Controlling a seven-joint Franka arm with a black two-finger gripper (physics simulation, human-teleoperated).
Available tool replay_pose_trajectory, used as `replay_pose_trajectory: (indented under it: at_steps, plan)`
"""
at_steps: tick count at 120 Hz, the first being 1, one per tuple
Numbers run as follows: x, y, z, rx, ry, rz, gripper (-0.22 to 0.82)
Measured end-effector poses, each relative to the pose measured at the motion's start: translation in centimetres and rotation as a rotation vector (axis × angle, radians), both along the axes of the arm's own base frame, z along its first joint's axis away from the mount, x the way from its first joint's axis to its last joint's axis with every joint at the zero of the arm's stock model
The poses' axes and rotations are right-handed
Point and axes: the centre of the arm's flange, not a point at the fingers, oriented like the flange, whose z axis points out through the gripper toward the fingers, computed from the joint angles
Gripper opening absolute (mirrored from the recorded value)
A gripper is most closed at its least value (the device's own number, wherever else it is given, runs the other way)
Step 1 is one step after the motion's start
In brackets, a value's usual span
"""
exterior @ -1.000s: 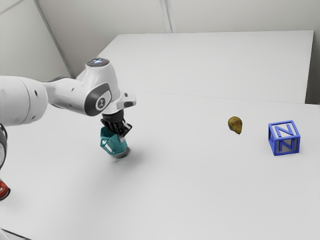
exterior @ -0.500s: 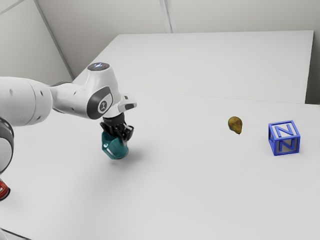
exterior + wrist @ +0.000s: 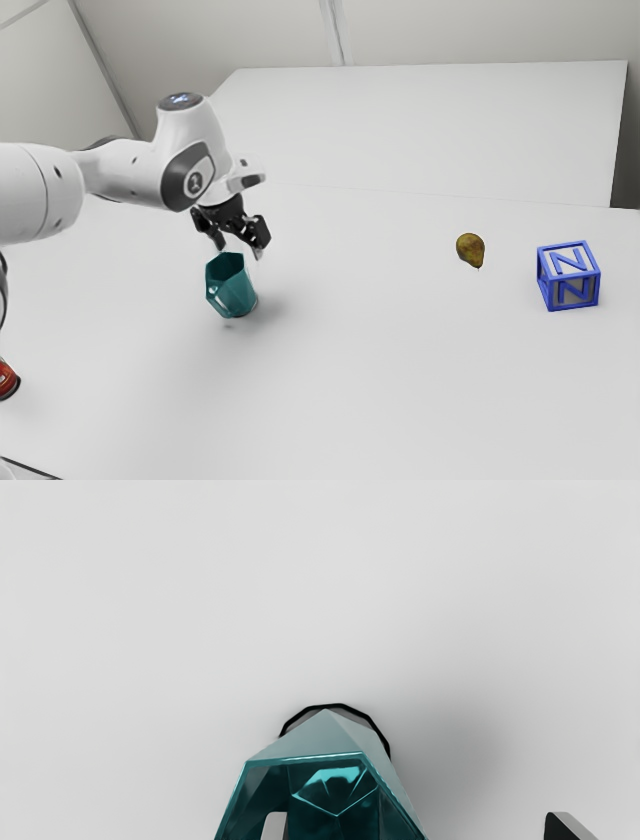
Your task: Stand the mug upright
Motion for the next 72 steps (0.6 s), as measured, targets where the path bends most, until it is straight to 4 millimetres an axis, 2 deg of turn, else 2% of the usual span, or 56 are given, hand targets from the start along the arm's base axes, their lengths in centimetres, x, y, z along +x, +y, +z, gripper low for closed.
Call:
replay_pose_trajectory:
  at_steps: [20,44,72]
  plan:
    - [0.4,0.9,4.0,-0.012,-0.033,-0.016,0.58]
    - [1.5,3.7,10.8,-0.018,-0.077,-0.012,0.60]
    - [0.4,5.8,17.5,-0.015,-0.096,-0.008,0.60]
